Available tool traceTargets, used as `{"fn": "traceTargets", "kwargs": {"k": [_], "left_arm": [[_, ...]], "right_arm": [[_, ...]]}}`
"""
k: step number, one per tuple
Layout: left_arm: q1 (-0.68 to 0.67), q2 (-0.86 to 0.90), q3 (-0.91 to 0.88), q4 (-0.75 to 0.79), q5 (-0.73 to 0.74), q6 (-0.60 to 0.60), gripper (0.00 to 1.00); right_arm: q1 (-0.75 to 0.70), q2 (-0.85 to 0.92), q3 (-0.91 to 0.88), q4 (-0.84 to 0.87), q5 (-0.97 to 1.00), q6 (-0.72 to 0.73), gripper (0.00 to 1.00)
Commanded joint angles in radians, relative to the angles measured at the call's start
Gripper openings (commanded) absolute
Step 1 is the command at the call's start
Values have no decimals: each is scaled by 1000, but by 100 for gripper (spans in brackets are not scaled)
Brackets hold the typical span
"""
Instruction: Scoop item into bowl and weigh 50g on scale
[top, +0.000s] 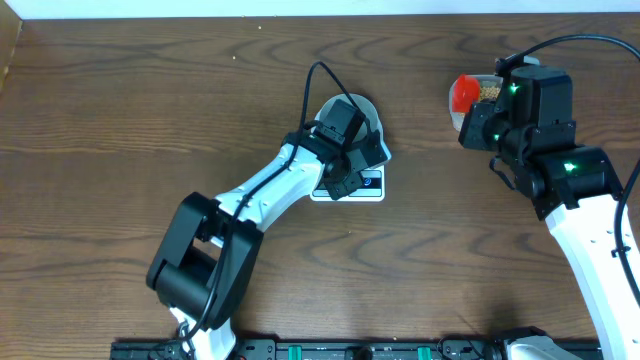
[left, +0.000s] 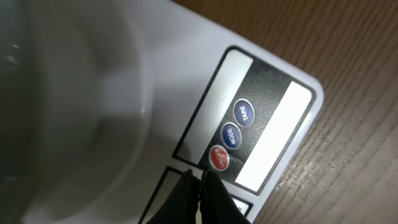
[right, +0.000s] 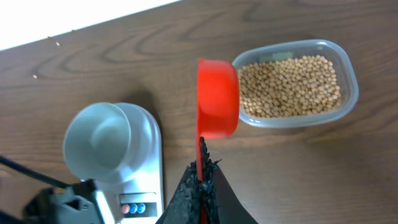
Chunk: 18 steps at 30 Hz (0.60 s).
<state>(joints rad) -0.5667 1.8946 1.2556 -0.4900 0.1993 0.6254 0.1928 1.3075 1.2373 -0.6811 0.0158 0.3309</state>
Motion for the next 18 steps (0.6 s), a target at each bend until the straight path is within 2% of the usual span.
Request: {"fn": "traceTargets", "kwargs": {"k": [1,18], "left_arm": [[3,-43,-8,-2,-10,5,7],[3,-39,-8,-2,-9,-2,7]], "right_arm": [[-8,0,25,-17,20,-26,1],[-8,0,25,8,57,-25,1]]}}
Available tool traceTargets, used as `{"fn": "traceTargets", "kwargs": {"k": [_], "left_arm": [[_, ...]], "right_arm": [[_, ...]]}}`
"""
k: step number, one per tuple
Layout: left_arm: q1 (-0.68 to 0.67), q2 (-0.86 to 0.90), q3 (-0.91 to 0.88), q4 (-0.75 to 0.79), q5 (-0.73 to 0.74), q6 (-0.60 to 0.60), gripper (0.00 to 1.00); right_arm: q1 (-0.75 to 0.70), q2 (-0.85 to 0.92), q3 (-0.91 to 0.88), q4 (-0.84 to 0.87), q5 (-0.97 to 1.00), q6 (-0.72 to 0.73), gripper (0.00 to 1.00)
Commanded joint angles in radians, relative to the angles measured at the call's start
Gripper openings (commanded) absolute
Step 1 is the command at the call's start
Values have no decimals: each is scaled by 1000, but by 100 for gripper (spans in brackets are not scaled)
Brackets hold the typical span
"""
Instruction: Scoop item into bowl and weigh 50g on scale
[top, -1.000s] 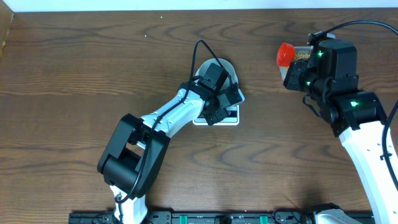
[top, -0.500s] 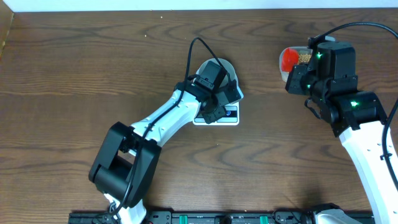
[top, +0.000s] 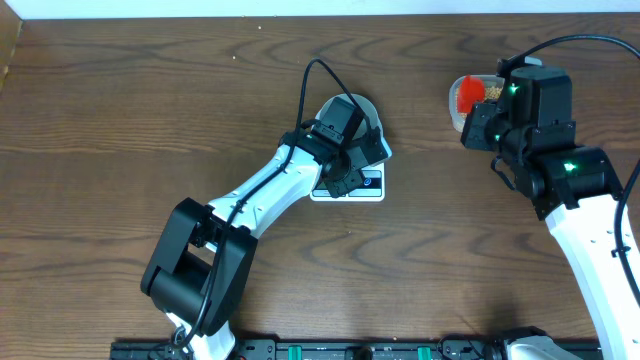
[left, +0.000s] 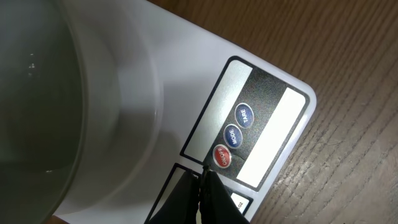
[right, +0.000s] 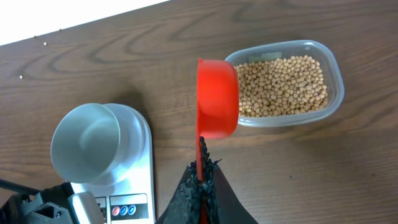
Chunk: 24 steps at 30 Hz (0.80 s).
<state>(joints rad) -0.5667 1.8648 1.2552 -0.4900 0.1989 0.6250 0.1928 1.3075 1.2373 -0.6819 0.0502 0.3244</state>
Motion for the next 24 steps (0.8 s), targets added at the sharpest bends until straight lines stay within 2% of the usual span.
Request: {"fn": "traceTargets", "kwargs": {"k": [1,24], "left_arm": [[3,-4,-8,-2,-8,-3,7],[2,76,-8,3,62,-18,7]], "right_arm": [[-8,0,25,14,23,-19,1],[-8,0,25,65,22,-7,1]]}}
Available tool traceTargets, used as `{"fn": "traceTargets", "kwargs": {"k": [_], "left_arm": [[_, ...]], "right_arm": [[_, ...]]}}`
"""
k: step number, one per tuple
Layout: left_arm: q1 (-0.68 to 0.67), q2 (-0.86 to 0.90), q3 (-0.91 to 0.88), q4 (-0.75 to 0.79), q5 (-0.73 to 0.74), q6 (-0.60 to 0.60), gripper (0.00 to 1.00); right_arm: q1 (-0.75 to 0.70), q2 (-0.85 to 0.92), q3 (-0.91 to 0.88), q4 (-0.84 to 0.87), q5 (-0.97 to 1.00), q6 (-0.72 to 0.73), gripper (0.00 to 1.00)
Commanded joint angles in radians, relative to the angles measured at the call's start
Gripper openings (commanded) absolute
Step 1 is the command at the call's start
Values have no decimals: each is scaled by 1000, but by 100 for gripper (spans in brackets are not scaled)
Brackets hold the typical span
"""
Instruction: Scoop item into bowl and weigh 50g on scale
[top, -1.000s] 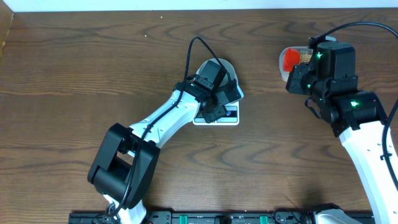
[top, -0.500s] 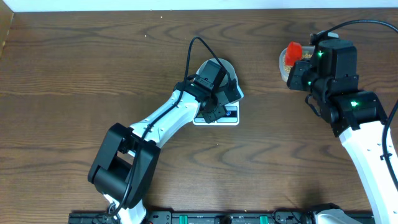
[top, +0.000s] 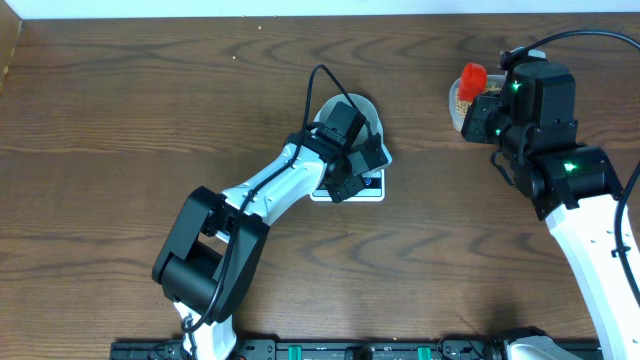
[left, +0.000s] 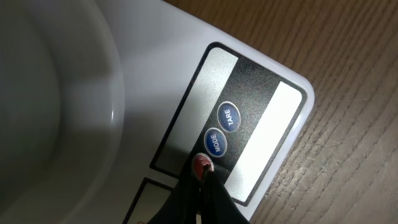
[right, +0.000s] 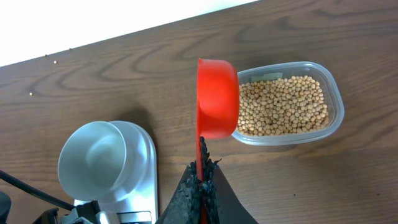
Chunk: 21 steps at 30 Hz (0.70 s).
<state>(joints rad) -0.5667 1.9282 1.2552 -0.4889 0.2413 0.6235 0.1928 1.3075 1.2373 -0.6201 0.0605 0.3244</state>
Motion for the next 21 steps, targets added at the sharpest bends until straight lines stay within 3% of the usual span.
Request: {"fn": "traceTargets", "kwargs": {"k": [1,21], "left_arm": [[2,12,-8,3,20,-16,7],[0,37,-8,39,39,-50,7]], "right_arm": [[-8,0,25,3,12,-7,1],[-8,0,25,18,12,-7,1]]}}
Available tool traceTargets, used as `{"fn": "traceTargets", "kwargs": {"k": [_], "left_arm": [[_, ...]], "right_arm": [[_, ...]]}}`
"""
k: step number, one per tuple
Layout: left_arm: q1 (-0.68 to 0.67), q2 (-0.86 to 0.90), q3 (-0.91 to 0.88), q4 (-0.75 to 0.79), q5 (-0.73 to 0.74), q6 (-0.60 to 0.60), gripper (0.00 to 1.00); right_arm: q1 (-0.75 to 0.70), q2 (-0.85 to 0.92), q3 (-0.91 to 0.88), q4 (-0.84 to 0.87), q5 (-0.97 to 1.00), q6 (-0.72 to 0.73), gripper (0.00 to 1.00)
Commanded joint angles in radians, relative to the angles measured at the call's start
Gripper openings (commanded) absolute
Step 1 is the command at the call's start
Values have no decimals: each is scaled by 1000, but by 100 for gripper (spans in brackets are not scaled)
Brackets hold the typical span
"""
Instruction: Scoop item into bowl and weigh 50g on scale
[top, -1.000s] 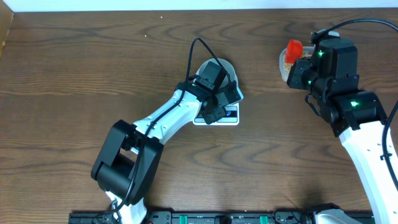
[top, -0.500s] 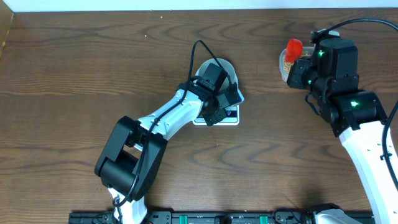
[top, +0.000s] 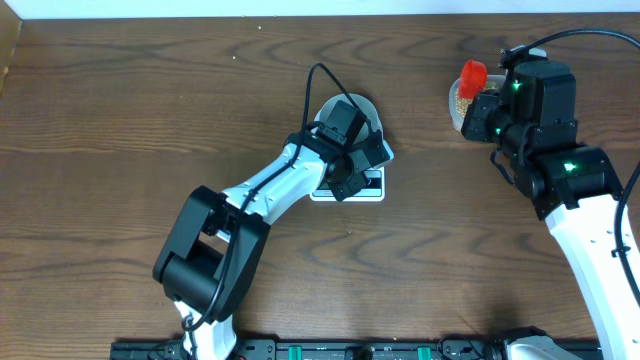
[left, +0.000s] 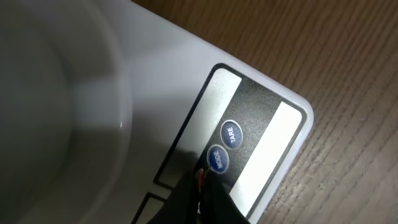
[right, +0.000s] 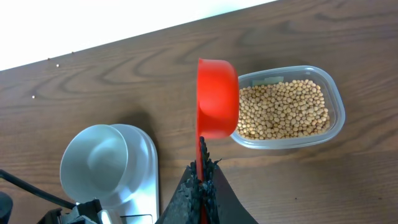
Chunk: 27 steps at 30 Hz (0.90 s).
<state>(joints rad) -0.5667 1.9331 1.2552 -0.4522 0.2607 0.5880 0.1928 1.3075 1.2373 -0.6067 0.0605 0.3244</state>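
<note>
In the left wrist view my left gripper (left: 202, 178) is shut, its tips down on the white scale (left: 180, 68) at the control panel. They cover the red on/off button, just below the blue MODE button (left: 217, 159) and TARE button (left: 230, 133). The metal bowl (right: 99, 163) stands empty on the scale (right: 148, 168). My right gripper (right: 202, 173) is shut on the handle of the red scoop (right: 217, 99), held on edge above the left end of the clear tub of soybeans (right: 286, 109). Overhead, the scoop (top: 472, 74) hangs at the back right.
The left arm (top: 270, 195) reaches diagonally across the table's middle to the scale (top: 372, 190). The tub (top: 458, 98) sits near the far right of the wooden table (top: 120, 120), close to its back edge. A black cable loops above the bowl.
My left fingertips have slid up over the red on/off button, which now hides under them. The right gripper with the scoop has hardly shifted.
The shut left fingertips first stood just beside the red button, then a little farther back from the panel, then touched the button, and now cover it. The right gripper kept hold of the empty scoop throughout, carrying it from the tub's left side toward the back.
</note>
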Motion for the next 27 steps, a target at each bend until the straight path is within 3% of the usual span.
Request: {"fn": "traceTargets", "kwargs": {"k": [1,27], "left_arm": [[0,35,-8,3,19,-14,7],[0,77,-8,12,14,-14,7]], "right_arm": [[-8,0,25,5,12,-7,1],[-8,0,25,11,8,-7,1]]}}
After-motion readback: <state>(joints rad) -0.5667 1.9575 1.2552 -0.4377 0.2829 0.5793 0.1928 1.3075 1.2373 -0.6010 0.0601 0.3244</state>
